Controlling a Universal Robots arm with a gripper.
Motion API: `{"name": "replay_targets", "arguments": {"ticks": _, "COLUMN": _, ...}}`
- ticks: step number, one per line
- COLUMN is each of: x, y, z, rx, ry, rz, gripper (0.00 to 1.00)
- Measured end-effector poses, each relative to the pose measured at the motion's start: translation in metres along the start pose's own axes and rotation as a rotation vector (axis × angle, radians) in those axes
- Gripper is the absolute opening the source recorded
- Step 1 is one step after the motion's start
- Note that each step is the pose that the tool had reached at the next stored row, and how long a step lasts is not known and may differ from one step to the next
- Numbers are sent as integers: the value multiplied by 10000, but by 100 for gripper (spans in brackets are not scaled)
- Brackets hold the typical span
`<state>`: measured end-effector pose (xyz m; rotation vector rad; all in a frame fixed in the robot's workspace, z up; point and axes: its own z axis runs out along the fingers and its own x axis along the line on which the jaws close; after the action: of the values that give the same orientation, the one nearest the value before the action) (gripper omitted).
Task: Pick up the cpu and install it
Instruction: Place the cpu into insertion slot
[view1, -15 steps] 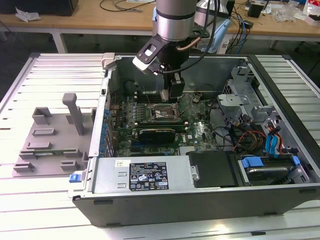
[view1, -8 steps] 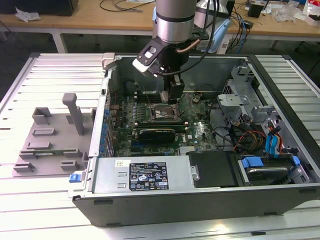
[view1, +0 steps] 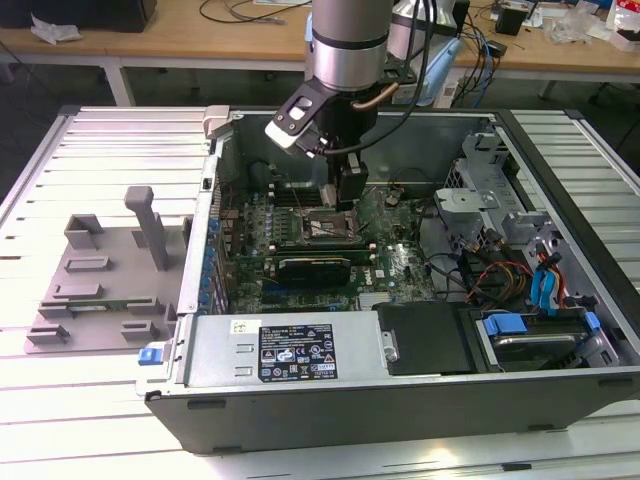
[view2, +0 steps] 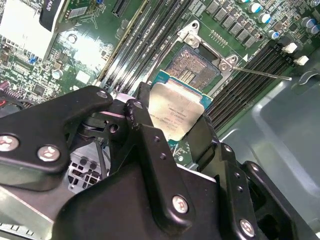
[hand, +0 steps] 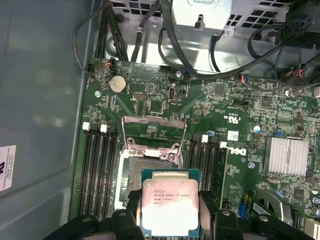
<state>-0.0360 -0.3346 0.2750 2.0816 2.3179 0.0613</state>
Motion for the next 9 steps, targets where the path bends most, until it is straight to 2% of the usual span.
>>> {"name": "replay_targets", "arguments": {"ticks": 3, "x": 1, "y": -24, "z": 132, "rx": -1, "ry": 0, "rz": 13, "gripper": 55}}
{"name": "replay_targets", "arguments": {"ticks": 9, "x": 1, "y": -33, "z": 230, "rx": -18, "ry": -3, "rz": 18, "gripper": 55}}
